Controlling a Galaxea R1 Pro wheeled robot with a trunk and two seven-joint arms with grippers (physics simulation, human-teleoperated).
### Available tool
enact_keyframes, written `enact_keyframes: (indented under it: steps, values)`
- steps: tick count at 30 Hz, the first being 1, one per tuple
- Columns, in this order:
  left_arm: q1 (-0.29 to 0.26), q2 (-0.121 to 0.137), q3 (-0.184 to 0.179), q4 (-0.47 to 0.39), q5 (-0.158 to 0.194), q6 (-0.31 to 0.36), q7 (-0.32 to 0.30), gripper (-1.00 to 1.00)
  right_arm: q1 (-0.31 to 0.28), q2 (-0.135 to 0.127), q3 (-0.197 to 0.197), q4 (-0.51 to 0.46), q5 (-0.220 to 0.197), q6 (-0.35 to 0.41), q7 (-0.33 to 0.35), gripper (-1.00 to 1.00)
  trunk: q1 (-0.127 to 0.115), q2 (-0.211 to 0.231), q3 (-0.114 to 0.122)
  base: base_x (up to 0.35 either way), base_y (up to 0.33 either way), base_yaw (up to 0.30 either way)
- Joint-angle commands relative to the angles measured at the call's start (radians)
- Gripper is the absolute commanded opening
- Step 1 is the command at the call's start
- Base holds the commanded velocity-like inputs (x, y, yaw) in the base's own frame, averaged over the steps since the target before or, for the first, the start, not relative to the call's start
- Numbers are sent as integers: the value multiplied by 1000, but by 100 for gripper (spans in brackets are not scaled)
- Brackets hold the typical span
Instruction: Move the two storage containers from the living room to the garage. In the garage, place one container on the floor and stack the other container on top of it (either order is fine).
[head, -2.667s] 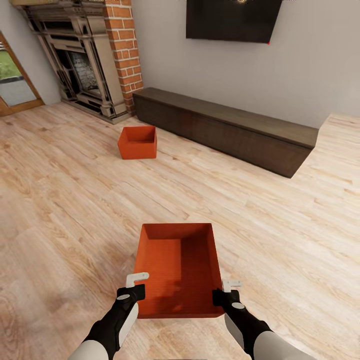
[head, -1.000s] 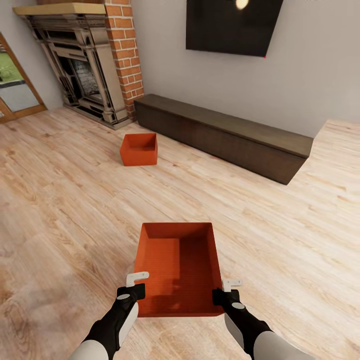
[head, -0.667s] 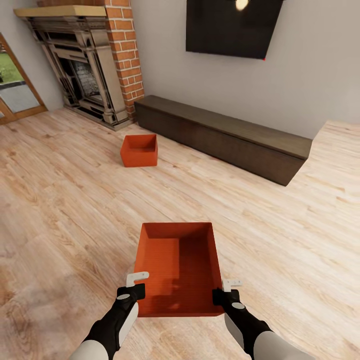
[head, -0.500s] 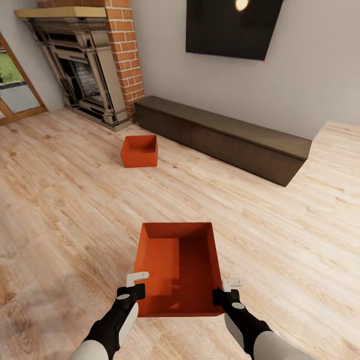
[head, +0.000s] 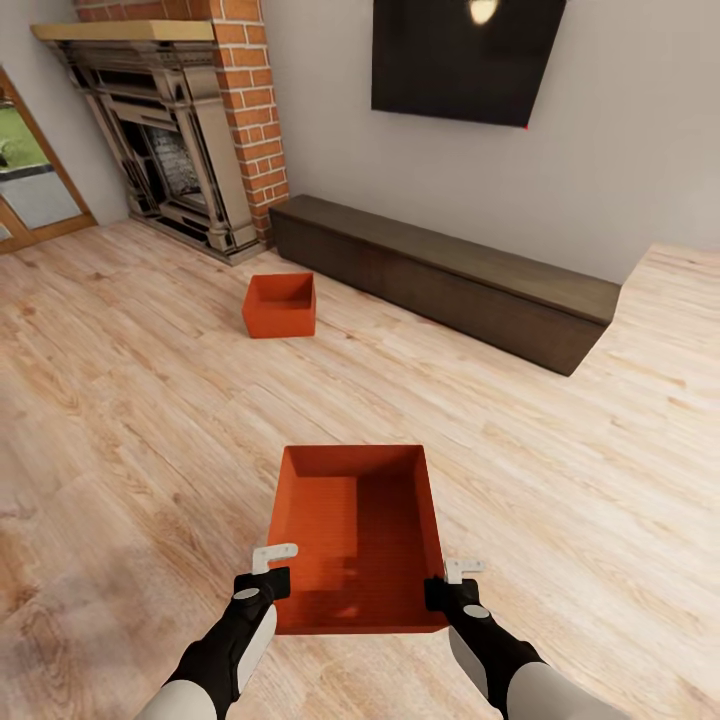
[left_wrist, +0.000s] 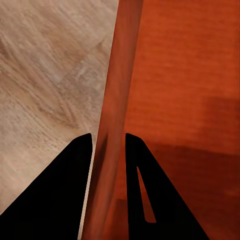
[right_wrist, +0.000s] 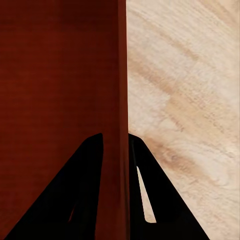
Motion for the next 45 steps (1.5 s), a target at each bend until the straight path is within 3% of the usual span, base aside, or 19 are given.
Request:
enact_keyframes:
  steps: [1,45]
  values:
    - [0,1,-1,-2,-1,7,11,-100,-1,-1,-9,0,-6,-5,-8,-100,-4,7,3,0,0,0]
    - [0,1,-1,-2,-1,7,11,-100,-1,-1,-9,0,-6,-5,-8,-100,-173,315,140,0,0,0]
